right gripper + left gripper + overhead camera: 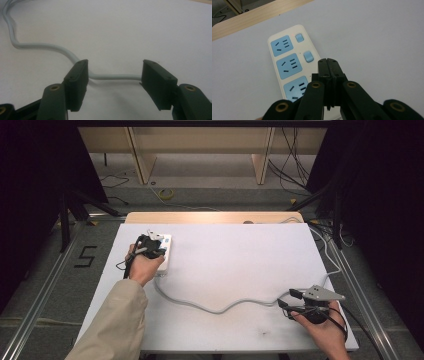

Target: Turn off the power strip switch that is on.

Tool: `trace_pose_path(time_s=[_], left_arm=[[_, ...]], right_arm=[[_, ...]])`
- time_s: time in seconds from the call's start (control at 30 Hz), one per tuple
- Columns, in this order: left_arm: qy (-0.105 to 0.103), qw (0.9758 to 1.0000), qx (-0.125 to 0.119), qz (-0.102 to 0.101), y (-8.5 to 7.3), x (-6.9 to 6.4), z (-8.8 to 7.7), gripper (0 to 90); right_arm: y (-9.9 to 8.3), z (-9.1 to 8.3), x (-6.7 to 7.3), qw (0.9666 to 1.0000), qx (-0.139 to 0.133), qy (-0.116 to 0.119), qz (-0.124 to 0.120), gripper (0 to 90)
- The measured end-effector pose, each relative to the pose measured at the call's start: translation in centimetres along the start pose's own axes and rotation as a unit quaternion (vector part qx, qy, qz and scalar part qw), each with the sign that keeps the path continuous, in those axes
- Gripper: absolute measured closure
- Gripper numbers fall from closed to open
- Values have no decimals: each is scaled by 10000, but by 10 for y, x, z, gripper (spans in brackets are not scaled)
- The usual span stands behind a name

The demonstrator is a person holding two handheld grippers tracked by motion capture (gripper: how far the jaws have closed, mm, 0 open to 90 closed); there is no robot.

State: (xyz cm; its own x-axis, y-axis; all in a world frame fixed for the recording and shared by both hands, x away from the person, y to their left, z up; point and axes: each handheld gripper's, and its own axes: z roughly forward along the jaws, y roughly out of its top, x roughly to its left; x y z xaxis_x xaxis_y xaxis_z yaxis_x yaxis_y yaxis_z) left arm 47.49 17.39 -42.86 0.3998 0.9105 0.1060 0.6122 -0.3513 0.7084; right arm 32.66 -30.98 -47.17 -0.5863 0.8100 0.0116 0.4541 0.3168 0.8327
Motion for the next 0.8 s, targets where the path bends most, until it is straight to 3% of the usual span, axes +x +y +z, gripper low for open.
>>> trace_pose_path(time_s=[0.8], left_arm=[[91, 9999, 115, 42, 8, 4, 8, 898]], right_arm=[[0, 0, 0, 10000, -20, 32, -1, 395]])
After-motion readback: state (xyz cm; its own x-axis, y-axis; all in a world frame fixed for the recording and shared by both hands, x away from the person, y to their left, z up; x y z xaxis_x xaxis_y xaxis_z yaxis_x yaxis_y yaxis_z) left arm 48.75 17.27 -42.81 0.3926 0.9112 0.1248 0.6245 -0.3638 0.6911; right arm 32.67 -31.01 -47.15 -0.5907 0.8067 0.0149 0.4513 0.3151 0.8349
